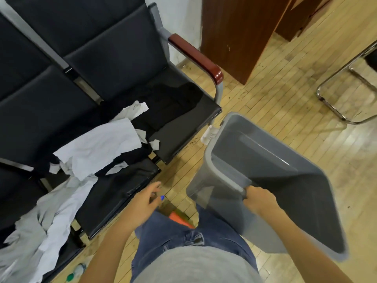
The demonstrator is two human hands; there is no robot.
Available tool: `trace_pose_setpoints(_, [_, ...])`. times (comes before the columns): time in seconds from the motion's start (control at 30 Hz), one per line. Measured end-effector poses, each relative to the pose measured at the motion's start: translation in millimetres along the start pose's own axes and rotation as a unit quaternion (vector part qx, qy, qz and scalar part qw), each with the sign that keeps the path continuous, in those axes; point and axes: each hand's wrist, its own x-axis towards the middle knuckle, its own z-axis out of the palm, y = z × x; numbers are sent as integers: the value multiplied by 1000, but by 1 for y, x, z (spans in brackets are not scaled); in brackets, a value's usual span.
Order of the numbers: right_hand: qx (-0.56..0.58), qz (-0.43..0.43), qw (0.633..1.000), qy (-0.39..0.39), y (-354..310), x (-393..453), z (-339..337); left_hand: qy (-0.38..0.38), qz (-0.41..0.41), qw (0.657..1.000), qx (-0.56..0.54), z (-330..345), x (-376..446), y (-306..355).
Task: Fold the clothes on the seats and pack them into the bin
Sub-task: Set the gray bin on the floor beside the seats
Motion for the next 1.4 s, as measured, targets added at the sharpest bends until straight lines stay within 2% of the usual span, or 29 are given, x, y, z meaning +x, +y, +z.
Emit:
trace_pose_setpoints(0.1, [-2, 6, 1000, -5, -51, -3, 21, -42, 29, 999, 3, -15, -9, -23])
trace_pose_setpoints(0.27, [11, 66, 998, 11, -140, -26, 61, -62, 74, 995, 39, -67, -42, -91])
trace_pose_setpoints(0.43, [33, 92, 993, 61, -198, -49, 82, -47, 22, 999, 10, -112, -75, -167])
trace_pose_setpoints(0.6, [45, 90, 992, 71, -228, -63, 108, -35, 9, 998, -42, -125, -72, -188])
trace_pose_setpoints(0.87, [78, 101, 989, 71, -216, -33, 93, -57, -21, 997, -48, -116, -45, -177])
trace_pose_setpoints(1.1, [42, 91, 994, 39, -149, 37, 63, -35, -135, 982, -126, -71, -18, -172])
trace_pose_setpoints(1.2, [12, 111, 993, 45, -116, 70, 66, -71, -167, 976, -121, -43, 11, -176])
trace_pose_setpoints(1.3, [0, 133, 990, 43, -89, 104, 80, -92, -174, 975, -105, -19, 45, -183])
trace_pose_setpoints(1.4, [-10, 146, 989, 34, -78, 141, 100, -100, -120, 987, -31, -5, 93, -188])
